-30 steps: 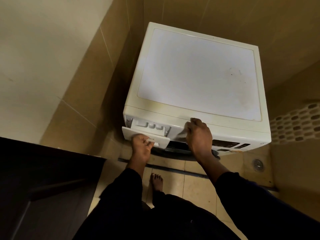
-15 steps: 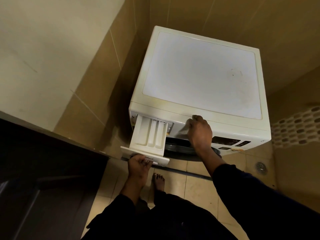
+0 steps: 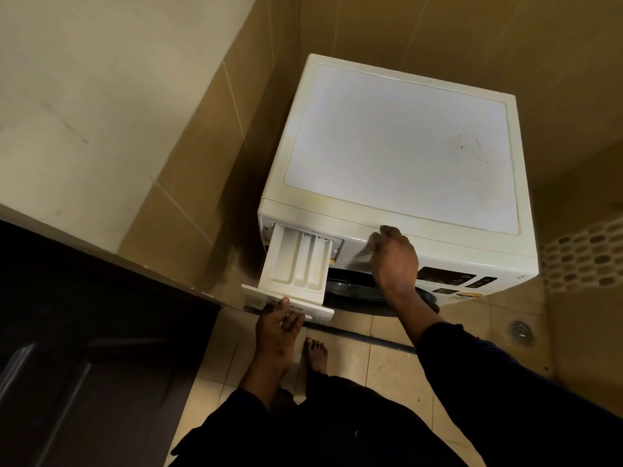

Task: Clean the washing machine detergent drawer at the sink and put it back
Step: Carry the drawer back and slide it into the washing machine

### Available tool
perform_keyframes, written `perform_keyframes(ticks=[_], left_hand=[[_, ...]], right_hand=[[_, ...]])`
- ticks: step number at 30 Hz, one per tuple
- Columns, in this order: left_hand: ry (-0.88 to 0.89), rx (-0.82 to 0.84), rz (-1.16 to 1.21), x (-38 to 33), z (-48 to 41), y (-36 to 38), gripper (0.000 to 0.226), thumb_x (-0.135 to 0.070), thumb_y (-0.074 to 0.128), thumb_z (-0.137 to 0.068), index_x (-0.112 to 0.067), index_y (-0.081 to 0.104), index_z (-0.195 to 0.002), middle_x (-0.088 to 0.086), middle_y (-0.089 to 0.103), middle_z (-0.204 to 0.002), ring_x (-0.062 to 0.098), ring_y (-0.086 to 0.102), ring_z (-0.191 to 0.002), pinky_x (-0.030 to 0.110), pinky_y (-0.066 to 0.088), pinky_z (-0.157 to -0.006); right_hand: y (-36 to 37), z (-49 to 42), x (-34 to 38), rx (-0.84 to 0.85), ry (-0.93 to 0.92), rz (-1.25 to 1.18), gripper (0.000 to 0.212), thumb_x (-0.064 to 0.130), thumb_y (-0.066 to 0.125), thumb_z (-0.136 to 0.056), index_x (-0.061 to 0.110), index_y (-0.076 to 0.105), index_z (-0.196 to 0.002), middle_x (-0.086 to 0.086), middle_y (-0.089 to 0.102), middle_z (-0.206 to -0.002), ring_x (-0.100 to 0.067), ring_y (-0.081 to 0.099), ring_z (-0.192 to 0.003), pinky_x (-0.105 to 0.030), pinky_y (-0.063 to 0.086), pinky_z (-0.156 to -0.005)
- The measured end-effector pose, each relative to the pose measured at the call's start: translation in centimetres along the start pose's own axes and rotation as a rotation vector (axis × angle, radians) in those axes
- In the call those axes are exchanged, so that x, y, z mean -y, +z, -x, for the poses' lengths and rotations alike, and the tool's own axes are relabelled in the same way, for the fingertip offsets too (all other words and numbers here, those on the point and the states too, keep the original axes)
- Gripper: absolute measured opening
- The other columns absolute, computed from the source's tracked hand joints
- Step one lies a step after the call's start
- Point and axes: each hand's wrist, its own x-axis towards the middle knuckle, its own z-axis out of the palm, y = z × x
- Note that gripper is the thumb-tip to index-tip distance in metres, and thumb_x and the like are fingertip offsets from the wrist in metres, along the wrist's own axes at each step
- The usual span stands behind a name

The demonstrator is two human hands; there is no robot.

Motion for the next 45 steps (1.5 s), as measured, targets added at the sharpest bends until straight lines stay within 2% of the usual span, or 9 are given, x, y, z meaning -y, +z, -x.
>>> perform_keyframes(ticks=[9, 15, 18, 24, 27, 33, 38, 42, 45], left_hand=[[0.115, -0.011, -0.045, -0.6, -2.5, 3.3, 0.039, -0.013, 0.056, -0.097, -0.009, 0.052, -0.135, 0.015, 0.059, -0.129, 0.029, 0.059, -0.118, 0.034, 0.056, -0.09], [0.098, 0.025, -0.061, -2.0, -6.1, 7.7, 0.026, -0.013, 0.06, -0.095, -0.014, 0.055, -0.12, 0.016, 0.056, -0.133, 0.031, 0.055, -0.124, 0.034, 0.05, -0.096], [0.102, 0.019, -0.074, -3.1, -7.5, 9.5, 0.039, -0.011, 0.061, -0.094, -0.011, 0.049, -0.131, 0.016, 0.052, -0.138, 0.031, 0.052, -0.127, 0.038, 0.048, -0.101], [0.08, 0.023, -0.188, -4.2, -8.0, 10.7, 0.02, -0.014, 0.059, -0.095, -0.004, 0.055, -0.113, 0.008, 0.061, -0.105, 0.033, 0.055, -0.122, 0.045, 0.044, -0.107], [0.064, 0.025, -0.244, -3.9, -8.0, 10.4, 0.042, -0.022, 0.057, -0.097, 0.0, 0.048, -0.131, 0.014, 0.058, -0.125, 0.035, 0.054, -0.124, 0.044, 0.046, -0.104], [0.048, 0.084, -0.569, -2.5, -7.4, 9.7, 0.025, -0.042, 0.046, -0.101, -0.02, 0.057, -0.102, 0.003, 0.062, -0.101, 0.021, 0.061, -0.097, 0.039, 0.053, -0.084], [0.38, 0.169, -1.043, -1.3, -5.5, 7.7, 0.021, -0.022, 0.05, -0.1, -0.019, 0.067, -0.088, 0.009, 0.069, -0.1, 0.02, 0.06, -0.086, 0.042, 0.052, -0.085], [0.548, 0.333, -1.417, -1.5, -3.5, 7.9, 0.033, -0.021, 0.049, -0.1, -0.012, 0.06, -0.13, 0.001, 0.064, -0.119, 0.009, 0.059, -0.094, 0.018, 0.041, -0.077], [0.624, 0.472, -1.565, -0.4, -2.6, 8.4, 0.035, -0.022, 0.05, -0.099, -0.015, 0.057, -0.133, 0.001, 0.064, -0.123, 0.005, 0.058, -0.09, 0.018, 0.045, -0.077]], right_hand=[[-0.1, -0.1, -0.1, -0.026, -0.017, -0.018, 0.016, -0.003, 0.062, -0.075, 0.009, 0.07, -0.083, -0.014, 0.065, -0.117, -0.035, 0.065, -0.09, -0.033, 0.051, -0.075], [0.1, -0.4, -0.5, -0.025, -0.04, 0.023, 0.016, -0.001, 0.064, -0.075, 0.01, 0.071, -0.083, -0.012, 0.066, -0.114, -0.033, 0.066, -0.085, -0.033, 0.052, -0.071], [0.0, -0.5, -0.5, -0.006, -0.046, 0.021, 0.017, -0.001, 0.066, -0.072, 0.01, 0.071, -0.084, -0.012, 0.066, -0.113, -0.033, 0.066, -0.084, -0.032, 0.051, -0.071], [0.1, -0.5, -0.4, -0.007, -0.06, 0.045, 0.024, -0.001, 0.069, -0.068, 0.012, 0.073, -0.088, -0.011, 0.067, -0.114, -0.031, 0.066, -0.086, -0.032, 0.051, -0.073], [0.3, -0.5, -0.3, 0.006, -0.04, 0.057, 0.03, -0.004, 0.066, -0.066, 0.013, 0.073, -0.09, -0.01, 0.066, -0.116, -0.031, 0.065, -0.088, -0.033, 0.051, -0.074], [0.0, -0.3, -0.2, 0.031, -0.042, 0.015, 0.022, -0.003, 0.059, -0.074, 0.009, 0.069, -0.09, -0.012, 0.064, -0.119, -0.032, 0.064, -0.096, -0.034, 0.051, -0.077], [-0.3, 2.5, -0.7, -0.026, 0.005, -0.041, 0.035, 0.005, 0.065, -0.077, 0.007, 0.061, -0.112, -0.017, 0.057, -0.124, -0.033, 0.054, -0.116, -0.04, 0.048, -0.095], [-1.0, 6.4, -1.5, -0.016, 0.176, -0.044, 0.052, 0.019, 0.062, -0.086, 0.011, 0.047, -0.135, -0.018, 0.041, -0.144, -0.032, 0.037, -0.135, -0.045, 0.034, -0.111], [-1.4, 9.7, -3.0, -0.009, 0.31, -0.054, 0.055, 0.027, 0.057, -0.089, 0.016, 0.041, -0.14, -0.014, 0.035, -0.149, -0.03, 0.031, -0.14, -0.048, 0.032, -0.113]])
